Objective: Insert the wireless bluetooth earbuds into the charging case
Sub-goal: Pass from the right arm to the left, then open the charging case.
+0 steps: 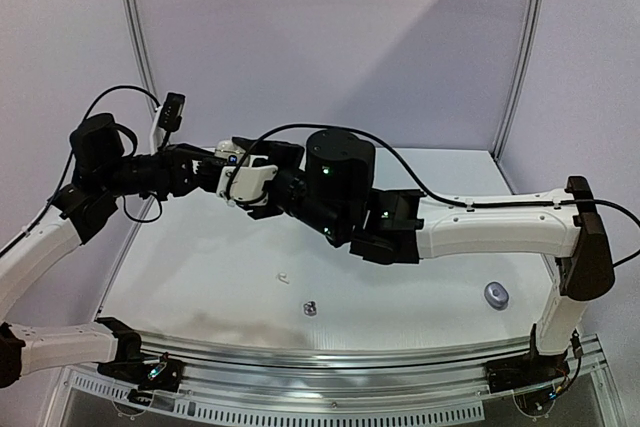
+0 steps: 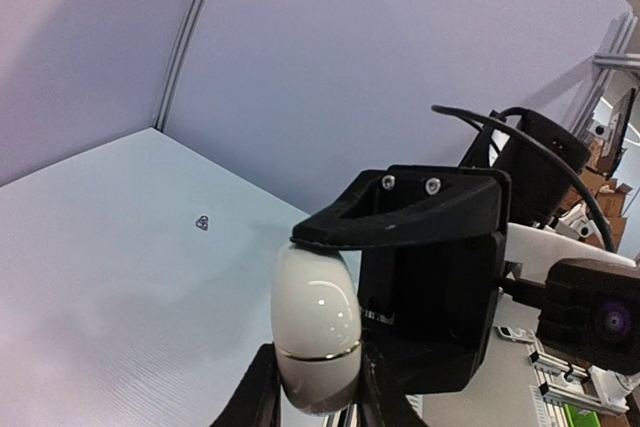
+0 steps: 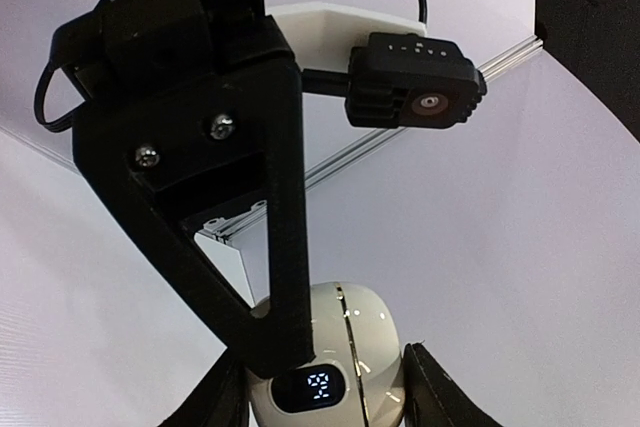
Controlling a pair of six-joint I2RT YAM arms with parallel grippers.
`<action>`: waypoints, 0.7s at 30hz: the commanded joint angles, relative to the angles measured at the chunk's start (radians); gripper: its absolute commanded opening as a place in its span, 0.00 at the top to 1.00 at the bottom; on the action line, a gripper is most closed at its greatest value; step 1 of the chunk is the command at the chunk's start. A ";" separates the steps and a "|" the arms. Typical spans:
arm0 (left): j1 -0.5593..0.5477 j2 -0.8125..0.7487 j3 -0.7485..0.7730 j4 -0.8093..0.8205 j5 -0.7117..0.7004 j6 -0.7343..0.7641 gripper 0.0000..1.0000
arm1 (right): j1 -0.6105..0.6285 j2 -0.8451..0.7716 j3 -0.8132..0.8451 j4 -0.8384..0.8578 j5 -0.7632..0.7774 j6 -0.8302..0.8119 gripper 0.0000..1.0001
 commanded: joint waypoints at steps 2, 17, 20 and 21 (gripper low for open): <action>-0.014 0.002 0.022 -0.015 0.009 0.011 1.00 | 0.015 0.021 0.018 0.023 -0.023 -0.006 0.85; -0.013 -0.065 0.009 -0.134 -0.010 0.390 1.00 | -0.047 -0.138 -0.054 -0.218 -0.314 0.360 0.01; -0.017 -0.074 0.005 -0.134 0.054 0.503 1.00 | -0.111 -0.170 0.030 -0.428 -0.585 0.606 0.01; -0.017 -0.076 0.003 -0.132 0.066 0.535 1.00 | -0.119 -0.162 0.047 -0.460 -0.605 0.659 0.01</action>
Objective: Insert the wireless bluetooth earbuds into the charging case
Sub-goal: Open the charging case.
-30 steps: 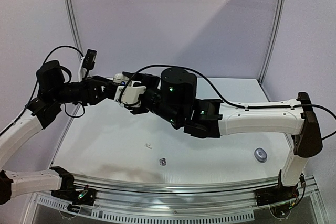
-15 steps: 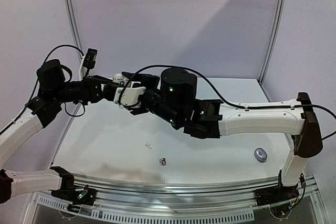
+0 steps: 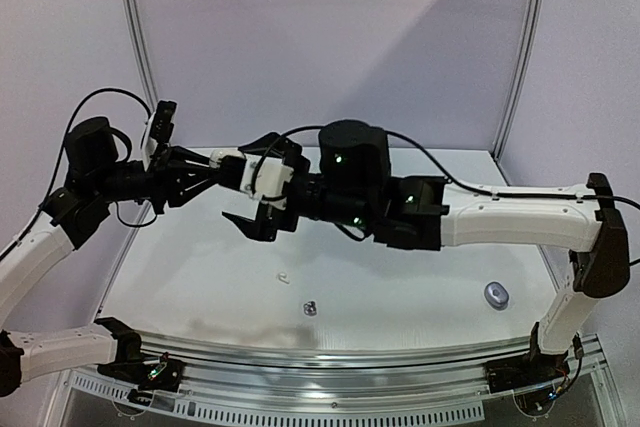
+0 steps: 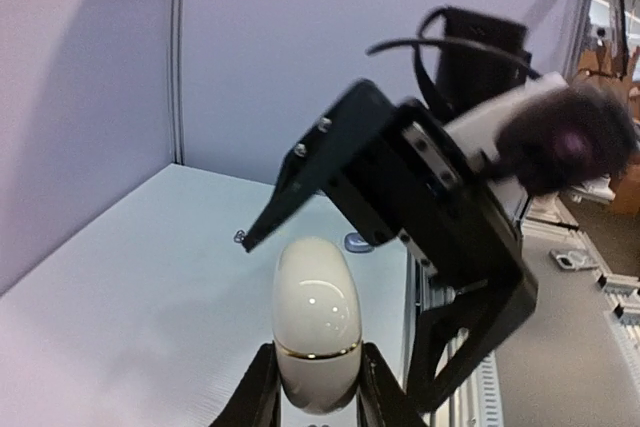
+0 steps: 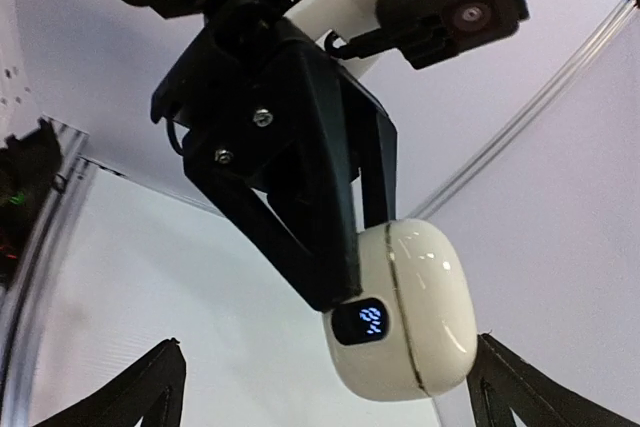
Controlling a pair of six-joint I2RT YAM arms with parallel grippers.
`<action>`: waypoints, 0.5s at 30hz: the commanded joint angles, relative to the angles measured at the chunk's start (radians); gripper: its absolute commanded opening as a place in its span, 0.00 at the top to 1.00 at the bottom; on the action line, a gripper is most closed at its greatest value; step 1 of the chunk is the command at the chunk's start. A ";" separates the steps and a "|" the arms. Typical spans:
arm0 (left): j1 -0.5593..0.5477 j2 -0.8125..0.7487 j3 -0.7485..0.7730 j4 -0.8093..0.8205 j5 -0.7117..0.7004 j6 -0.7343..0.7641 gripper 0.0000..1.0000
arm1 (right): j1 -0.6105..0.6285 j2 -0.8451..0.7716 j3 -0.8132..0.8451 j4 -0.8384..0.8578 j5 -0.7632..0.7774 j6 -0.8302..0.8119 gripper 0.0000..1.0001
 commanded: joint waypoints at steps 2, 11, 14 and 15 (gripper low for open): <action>-0.018 -0.023 -0.004 -0.026 0.093 0.248 1.00 | -0.070 -0.060 0.109 -0.283 -0.325 0.361 0.01; -0.052 -0.050 -0.003 -0.072 0.123 0.337 1.00 | -0.084 0.020 0.208 -0.329 -0.372 0.422 0.04; -0.056 -0.055 -0.004 -0.088 0.126 0.337 1.00 | -0.085 0.030 0.212 -0.314 -0.352 0.423 0.05; -0.056 -0.057 -0.006 -0.089 0.130 0.334 1.00 | -0.085 0.031 0.212 -0.310 -0.337 0.424 0.05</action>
